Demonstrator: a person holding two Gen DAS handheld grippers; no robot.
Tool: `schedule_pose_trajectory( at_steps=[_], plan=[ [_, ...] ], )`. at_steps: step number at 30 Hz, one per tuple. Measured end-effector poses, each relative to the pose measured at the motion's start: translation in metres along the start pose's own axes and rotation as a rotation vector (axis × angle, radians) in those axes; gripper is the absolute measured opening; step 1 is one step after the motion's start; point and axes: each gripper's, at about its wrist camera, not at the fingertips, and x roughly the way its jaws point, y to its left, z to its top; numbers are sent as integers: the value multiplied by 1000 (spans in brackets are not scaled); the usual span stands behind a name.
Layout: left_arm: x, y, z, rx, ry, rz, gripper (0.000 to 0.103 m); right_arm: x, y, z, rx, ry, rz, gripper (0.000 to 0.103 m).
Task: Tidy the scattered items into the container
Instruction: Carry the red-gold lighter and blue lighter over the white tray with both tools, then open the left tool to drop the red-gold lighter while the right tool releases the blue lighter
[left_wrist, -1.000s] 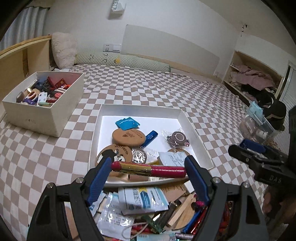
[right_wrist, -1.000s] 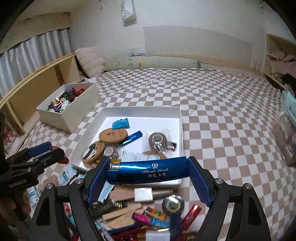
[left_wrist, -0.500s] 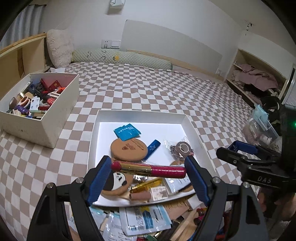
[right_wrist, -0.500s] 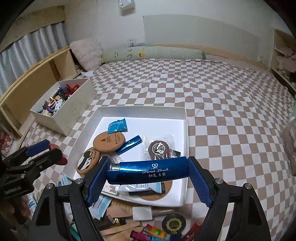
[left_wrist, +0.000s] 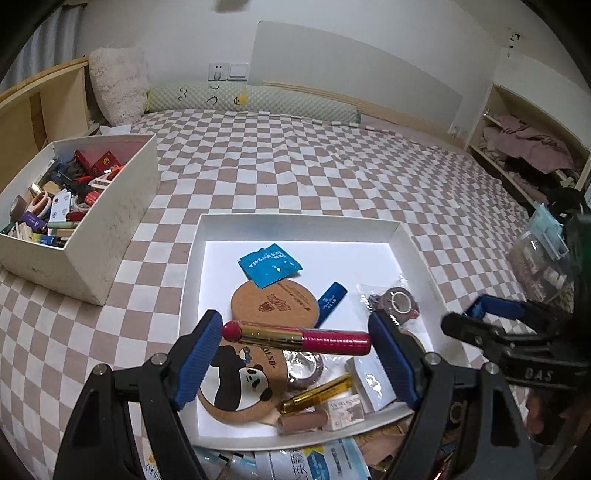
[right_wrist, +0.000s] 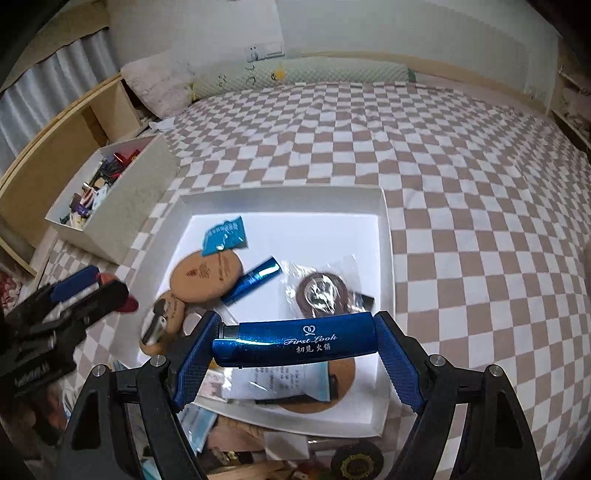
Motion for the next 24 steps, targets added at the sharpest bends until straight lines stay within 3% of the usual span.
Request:
schedule_pose_trajectory(
  at_steps=[10, 14, 24],
  plan=[
    [23, -15, 5, -21, 35, -4, 81, 9, -8, -22, -6, 43, -9, 84],
    [30, -27, 6, -25, 48, -16, 81, 9, -10, -24, -6, 38, -2, 95],
    [53, -48, 12, -68, 84, -65, 81, 9, -21, -28, 2, 38, 19, 95]
  ],
)
